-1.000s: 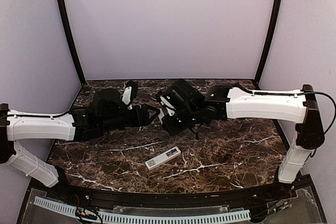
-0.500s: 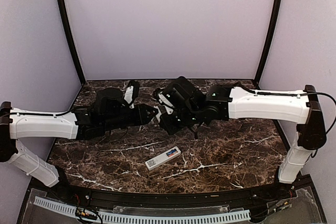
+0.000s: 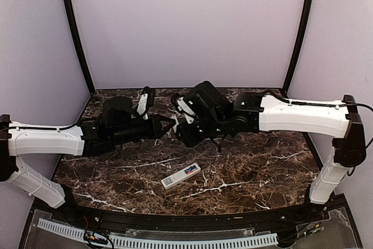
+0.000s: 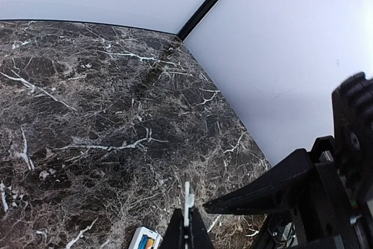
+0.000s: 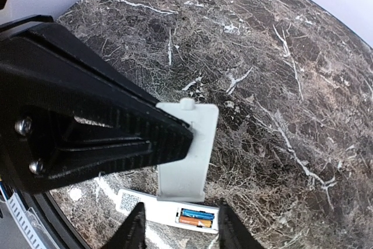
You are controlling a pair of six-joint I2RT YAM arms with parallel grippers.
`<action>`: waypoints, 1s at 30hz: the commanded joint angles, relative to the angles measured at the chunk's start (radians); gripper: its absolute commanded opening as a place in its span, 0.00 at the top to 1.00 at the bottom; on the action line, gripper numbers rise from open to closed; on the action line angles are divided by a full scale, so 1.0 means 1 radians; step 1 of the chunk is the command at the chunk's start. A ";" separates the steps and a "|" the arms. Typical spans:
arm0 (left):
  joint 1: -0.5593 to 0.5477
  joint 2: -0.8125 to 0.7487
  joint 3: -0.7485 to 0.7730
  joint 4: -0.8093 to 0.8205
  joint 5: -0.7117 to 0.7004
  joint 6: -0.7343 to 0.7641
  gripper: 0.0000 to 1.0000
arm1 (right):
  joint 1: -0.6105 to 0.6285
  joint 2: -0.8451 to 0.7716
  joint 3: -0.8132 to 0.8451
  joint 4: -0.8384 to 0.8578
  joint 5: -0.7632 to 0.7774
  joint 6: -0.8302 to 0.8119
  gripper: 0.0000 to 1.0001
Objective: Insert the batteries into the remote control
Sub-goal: Pass from the right arm to the left, then pass from the left arm to the right
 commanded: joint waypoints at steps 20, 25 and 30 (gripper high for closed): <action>-0.029 -0.454 0.067 -0.133 0.426 0.661 1.00 | -0.005 -0.378 -0.081 0.384 -0.571 -0.333 0.32; -0.041 -0.461 0.074 -0.142 0.450 0.714 1.00 | -0.005 -0.268 0.020 0.367 -0.634 -0.354 0.43; -0.049 -0.472 0.072 -0.141 0.444 0.719 1.00 | -0.006 -0.183 0.095 0.317 -0.708 -0.362 0.59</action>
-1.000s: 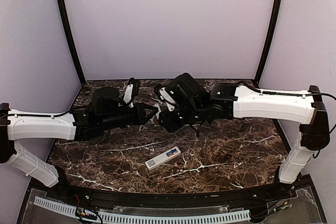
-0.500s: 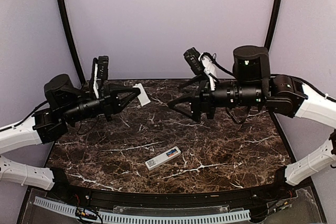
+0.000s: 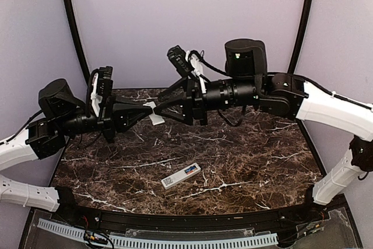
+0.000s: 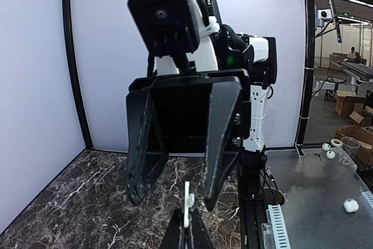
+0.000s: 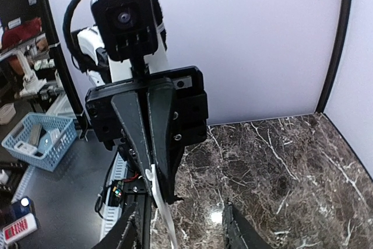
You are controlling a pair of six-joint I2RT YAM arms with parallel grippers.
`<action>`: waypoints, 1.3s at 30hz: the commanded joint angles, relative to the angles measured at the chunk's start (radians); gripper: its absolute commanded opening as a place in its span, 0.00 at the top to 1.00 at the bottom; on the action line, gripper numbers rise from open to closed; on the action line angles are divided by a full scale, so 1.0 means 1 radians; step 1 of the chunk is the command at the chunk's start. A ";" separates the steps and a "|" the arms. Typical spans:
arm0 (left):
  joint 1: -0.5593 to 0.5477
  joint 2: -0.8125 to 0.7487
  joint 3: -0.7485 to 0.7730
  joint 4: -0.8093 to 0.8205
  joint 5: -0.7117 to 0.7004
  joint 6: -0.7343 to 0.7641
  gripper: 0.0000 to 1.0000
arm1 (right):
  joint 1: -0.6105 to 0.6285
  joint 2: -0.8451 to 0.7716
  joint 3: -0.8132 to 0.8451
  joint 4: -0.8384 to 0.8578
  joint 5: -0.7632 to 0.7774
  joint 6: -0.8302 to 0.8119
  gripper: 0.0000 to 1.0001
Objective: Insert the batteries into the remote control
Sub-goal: Pass from the left arm to the right
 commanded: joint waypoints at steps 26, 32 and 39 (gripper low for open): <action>-0.007 -0.036 0.005 0.002 0.038 0.019 1.00 | -0.003 0.071 0.052 -0.055 -0.128 -0.038 1.00; -0.007 0.004 0.039 -0.036 -0.204 -0.035 0.44 | -0.003 0.026 0.008 0.029 0.088 -0.017 1.00; -0.009 0.067 0.070 -0.011 -0.425 -0.156 0.25 | 0.042 0.051 -0.015 0.148 0.507 0.007 1.00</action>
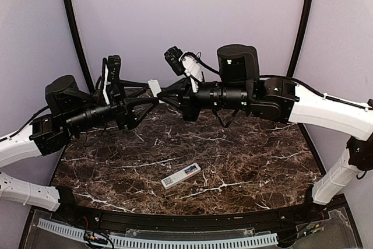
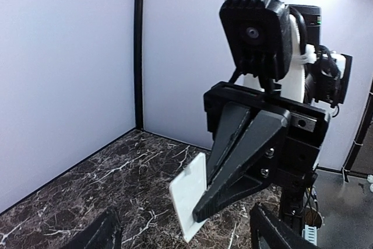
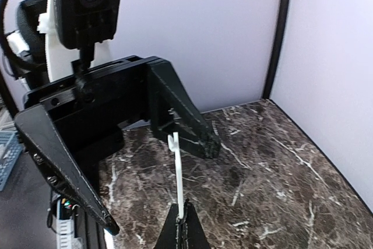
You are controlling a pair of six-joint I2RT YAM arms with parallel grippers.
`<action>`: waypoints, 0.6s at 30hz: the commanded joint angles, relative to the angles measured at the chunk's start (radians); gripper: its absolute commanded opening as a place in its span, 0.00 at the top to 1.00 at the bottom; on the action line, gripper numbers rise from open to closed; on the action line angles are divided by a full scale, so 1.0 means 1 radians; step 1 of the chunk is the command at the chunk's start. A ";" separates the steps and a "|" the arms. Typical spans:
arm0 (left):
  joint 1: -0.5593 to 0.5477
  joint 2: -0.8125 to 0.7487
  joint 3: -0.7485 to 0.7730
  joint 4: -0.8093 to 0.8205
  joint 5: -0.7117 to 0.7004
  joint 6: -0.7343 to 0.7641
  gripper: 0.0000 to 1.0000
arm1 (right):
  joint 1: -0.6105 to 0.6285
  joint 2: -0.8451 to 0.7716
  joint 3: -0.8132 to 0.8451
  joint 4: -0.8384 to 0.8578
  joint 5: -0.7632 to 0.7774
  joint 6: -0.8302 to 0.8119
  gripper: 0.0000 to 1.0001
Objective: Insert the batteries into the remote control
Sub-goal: Pass from the left arm to the right, then pass from the right arm to the left
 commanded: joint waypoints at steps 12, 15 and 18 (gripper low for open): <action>-0.005 0.072 0.086 0.044 -0.301 -0.162 0.43 | 0.100 0.073 0.024 0.141 0.488 0.002 1.00; -0.004 0.072 0.086 0.047 -0.308 -0.170 0.44 | 0.100 0.073 0.021 0.144 0.487 0.009 1.00; -0.003 0.088 0.104 0.034 -0.306 -0.176 0.45 | 0.102 0.073 0.020 0.151 0.484 0.009 1.00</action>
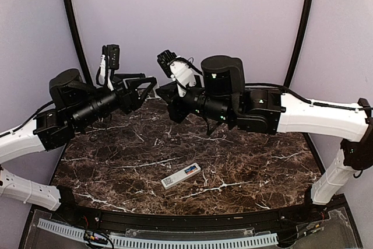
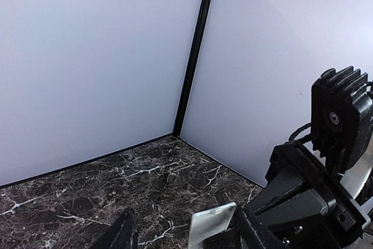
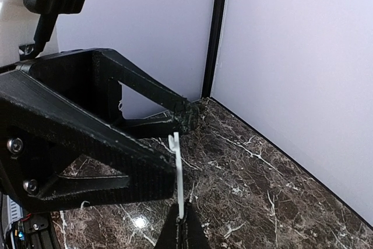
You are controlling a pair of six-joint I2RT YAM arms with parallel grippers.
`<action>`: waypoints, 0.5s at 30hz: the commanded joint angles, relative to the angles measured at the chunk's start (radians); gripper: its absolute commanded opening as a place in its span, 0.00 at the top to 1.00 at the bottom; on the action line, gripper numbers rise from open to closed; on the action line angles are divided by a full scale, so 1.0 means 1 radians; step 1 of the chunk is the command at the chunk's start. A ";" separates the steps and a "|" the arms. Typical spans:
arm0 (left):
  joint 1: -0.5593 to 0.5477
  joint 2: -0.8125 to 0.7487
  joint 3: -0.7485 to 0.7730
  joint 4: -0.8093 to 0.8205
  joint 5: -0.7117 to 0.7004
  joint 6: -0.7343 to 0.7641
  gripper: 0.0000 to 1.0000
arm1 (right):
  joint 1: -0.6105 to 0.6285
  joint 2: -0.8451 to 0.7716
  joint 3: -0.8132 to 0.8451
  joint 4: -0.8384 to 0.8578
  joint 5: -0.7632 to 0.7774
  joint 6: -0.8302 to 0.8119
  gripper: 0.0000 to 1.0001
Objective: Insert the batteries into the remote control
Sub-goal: Pass from the right arm to the left
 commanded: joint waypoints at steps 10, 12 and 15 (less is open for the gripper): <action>-0.003 0.085 0.091 0.008 0.005 -0.017 0.46 | 0.013 0.004 0.024 0.032 0.038 0.005 1.00; -0.002 0.093 0.094 0.007 0.002 -0.017 0.52 | 0.016 0.003 0.024 0.034 0.043 0.001 1.00; -0.003 0.095 0.095 0.001 0.009 -0.020 0.63 | 0.016 0.000 0.022 0.032 0.057 -0.009 1.00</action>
